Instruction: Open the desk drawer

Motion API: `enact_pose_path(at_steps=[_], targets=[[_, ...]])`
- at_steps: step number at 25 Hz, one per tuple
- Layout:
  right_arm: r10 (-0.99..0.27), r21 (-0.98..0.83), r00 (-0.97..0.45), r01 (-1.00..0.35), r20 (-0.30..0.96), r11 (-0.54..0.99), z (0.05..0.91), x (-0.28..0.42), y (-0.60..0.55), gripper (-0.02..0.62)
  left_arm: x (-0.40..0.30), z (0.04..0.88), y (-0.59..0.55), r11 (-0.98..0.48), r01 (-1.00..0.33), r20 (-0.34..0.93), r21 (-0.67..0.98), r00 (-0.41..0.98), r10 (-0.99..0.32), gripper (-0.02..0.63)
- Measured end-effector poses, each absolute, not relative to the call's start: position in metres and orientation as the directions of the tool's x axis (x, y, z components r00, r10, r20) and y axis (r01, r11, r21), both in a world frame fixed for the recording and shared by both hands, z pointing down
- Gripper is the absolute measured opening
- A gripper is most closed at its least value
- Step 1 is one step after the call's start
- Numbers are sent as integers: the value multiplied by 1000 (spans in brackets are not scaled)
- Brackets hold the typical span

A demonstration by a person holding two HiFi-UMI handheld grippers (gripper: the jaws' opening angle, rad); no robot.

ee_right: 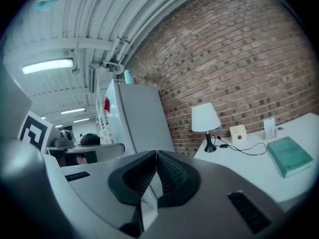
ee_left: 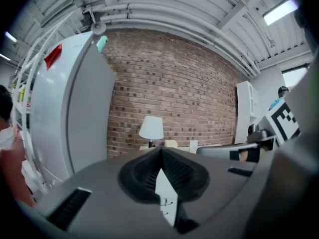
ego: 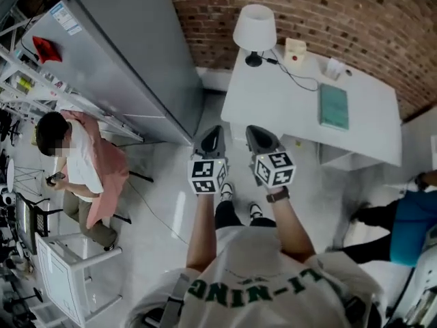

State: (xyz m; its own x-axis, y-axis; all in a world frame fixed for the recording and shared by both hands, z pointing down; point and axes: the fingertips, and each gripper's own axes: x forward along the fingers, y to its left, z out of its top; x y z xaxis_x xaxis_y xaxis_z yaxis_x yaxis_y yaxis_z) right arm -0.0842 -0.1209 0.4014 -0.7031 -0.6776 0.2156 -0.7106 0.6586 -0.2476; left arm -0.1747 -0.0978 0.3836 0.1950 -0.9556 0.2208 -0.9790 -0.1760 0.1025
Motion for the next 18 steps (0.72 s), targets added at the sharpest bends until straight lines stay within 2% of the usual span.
enact_pose_path(at_steps=[9,18], targets=[[-752,-279,-574,-818,324,504,457,-11,-159,5,-107,460,-149,-238,-938,319,252,313,-894,0],[-724,-293,-553,-833,413,469,519,19,-171,5,-78,559,-164,-243,-918,455,313,370,-810,2]])
